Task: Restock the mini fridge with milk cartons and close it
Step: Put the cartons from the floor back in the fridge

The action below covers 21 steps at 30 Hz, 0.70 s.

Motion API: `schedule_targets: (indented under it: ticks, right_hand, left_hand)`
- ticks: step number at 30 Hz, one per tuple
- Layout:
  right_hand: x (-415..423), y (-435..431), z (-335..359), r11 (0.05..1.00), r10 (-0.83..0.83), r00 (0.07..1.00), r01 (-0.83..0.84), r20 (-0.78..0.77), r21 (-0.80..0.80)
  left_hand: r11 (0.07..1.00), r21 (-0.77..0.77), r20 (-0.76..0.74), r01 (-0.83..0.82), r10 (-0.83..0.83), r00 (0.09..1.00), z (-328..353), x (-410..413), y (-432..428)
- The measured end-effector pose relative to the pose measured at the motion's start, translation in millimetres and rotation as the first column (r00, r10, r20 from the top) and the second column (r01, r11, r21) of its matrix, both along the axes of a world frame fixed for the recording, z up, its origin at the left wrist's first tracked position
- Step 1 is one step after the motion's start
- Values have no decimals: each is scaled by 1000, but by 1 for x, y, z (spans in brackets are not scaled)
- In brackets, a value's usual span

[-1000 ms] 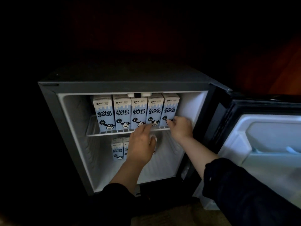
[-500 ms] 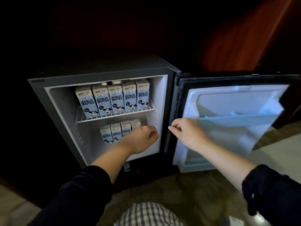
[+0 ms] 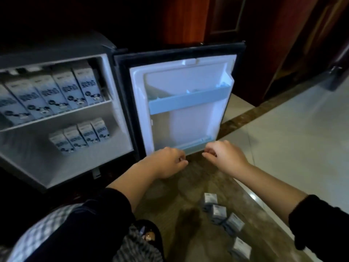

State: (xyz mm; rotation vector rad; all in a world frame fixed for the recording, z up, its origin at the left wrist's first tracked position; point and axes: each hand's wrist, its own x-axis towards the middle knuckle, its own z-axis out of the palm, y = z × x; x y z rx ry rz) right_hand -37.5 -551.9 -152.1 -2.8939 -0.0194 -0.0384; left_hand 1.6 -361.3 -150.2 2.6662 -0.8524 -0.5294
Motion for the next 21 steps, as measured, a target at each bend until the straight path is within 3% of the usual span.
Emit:
schedule_targets:
  ticks: [5,11,17,21]
  right_hand:
    - [-27,-41,-50,998,-64,985,63,-162,-14]
    - [-51,-66,-113,986,-164,913,155,-373,-56]
    - [-64,-77,-168,987,-161,824,145,-544,-73]
    - [-69,-72,-204,980,-190,793,190,-579,-62]
  left_hand:
    - [988,-94,-142,-126,112,983,-59,-20,-42]
    - [986,-15,-305,-164,152,940,-129,-34,-79]
    - [988,65,-292,-139,152,944,-180,-41,-95]
    - [986,132,-294,-102,137,946,-208,-41,-101]
